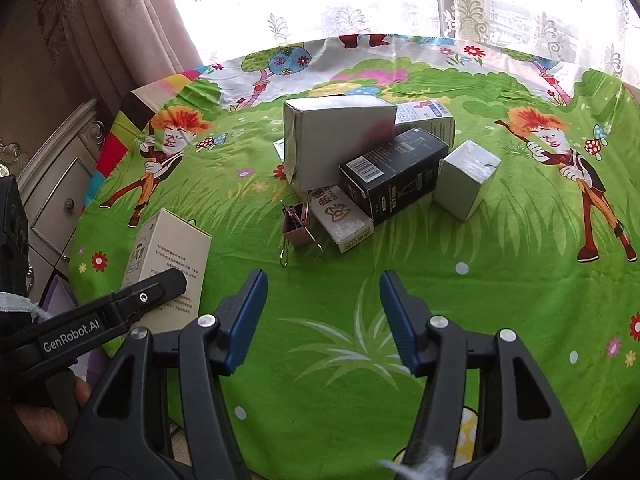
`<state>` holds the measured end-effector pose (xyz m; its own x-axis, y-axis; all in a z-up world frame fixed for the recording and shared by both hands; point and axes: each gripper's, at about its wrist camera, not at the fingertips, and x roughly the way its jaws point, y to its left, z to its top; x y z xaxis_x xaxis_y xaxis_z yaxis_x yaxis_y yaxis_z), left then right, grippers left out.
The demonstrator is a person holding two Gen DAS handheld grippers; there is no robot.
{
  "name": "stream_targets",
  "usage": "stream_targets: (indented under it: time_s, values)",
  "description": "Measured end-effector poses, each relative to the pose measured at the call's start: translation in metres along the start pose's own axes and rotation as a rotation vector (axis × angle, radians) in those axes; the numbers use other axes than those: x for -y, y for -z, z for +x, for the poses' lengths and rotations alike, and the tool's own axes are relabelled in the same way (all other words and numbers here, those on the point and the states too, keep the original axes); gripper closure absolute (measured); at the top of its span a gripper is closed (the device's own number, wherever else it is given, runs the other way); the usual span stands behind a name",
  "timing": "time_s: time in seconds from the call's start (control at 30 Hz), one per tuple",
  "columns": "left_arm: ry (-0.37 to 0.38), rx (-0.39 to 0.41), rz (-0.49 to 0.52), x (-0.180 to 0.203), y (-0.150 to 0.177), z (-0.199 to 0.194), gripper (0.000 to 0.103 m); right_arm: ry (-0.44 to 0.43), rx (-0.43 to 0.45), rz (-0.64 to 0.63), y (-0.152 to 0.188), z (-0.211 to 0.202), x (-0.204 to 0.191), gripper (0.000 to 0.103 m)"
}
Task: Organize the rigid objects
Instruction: 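Grasp the pink binder clip with the right tool while the left tool holds the tan box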
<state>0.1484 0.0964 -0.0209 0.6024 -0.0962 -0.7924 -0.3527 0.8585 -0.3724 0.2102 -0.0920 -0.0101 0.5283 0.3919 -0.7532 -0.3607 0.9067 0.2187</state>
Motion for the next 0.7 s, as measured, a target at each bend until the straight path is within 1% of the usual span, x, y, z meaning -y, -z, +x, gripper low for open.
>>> stream_targets:
  time_s: [0.17, 0.27, 0.47, 0.57, 0.7]
  values:
    - [0.019, 0.022, -0.031, -0.015, 0.007, -0.014, 0.051, -0.008, -0.025, -0.033, -0.005, 0.011, -0.012, 0.053]
    - [0.032, 0.029, -0.051, -0.022, 0.011, -0.019, 0.051, -0.009, -0.028, -0.054, -0.011, 0.016, -0.018, 0.055]
    - [0.048, 0.043, -0.077, -0.034, 0.014, -0.027, 0.051, 0.02, -0.029, -0.108, -0.028, 0.028, -0.032, 0.062]
    - [0.057, 0.044, -0.093, -0.039, 0.015, -0.027, 0.051, 0.034, -0.043, -0.117, -0.032, 0.036, -0.033, 0.065]
    - [0.066, 0.043, -0.104, -0.042, 0.016, -0.027, 0.051, 0.055, -0.044, -0.147, -0.035, 0.045, -0.037, 0.068]
